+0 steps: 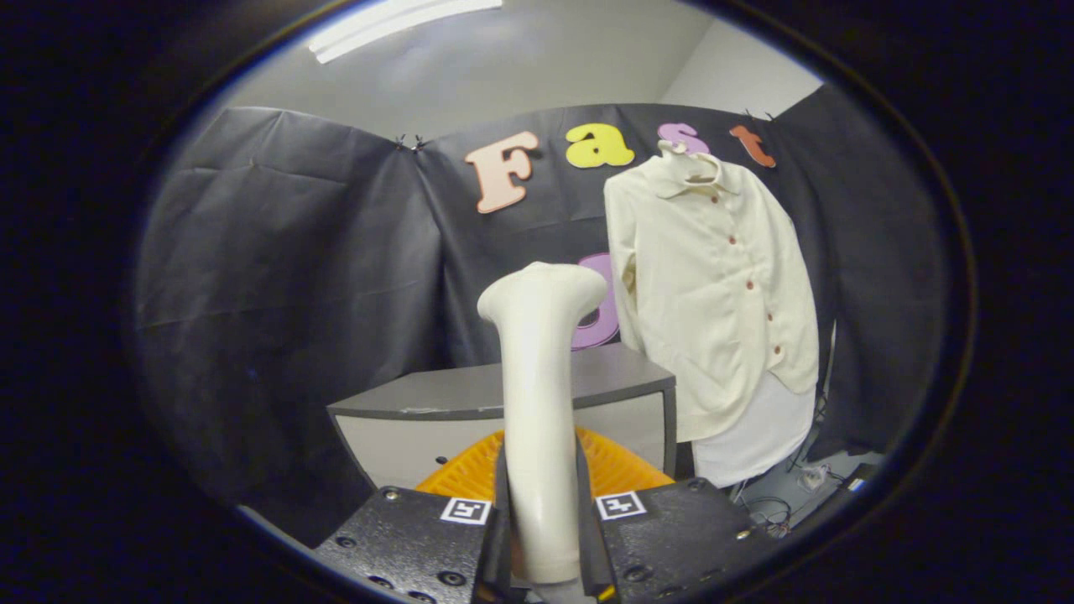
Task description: Iron the clothes twice with a garment steamer, once on the left side and once on the right side.
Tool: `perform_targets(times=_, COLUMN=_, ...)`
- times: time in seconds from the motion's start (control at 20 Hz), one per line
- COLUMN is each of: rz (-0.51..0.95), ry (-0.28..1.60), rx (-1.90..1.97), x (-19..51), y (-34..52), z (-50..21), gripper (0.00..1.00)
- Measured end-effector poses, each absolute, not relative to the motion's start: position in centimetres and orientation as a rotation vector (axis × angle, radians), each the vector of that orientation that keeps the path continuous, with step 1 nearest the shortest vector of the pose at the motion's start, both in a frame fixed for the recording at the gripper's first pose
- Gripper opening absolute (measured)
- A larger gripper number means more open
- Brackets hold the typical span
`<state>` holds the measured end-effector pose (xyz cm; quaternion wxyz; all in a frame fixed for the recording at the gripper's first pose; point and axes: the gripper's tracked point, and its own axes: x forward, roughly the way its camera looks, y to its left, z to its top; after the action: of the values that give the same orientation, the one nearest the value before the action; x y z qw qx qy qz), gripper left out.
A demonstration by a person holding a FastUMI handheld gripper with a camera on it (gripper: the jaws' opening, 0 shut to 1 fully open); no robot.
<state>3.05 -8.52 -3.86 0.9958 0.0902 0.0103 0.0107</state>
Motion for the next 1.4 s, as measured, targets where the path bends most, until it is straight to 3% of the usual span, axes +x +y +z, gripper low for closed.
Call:
perform_targets(times=0.6, rz=0.144, ry=-0.053, rx=0.169, x=0.1, y=1.9, z=1.5, gripper=0.31)
perform_targets(times=0.85, rz=0.084, ry=-0.125, rx=0.128, x=0.0, y=1.0, z=4.2, gripper=0.30)
perform_targets(times=1.4, rz=-0.047, ry=-0.047, rx=-0.015, x=2.0, y=-4.0, z=2.8, gripper=0.31)
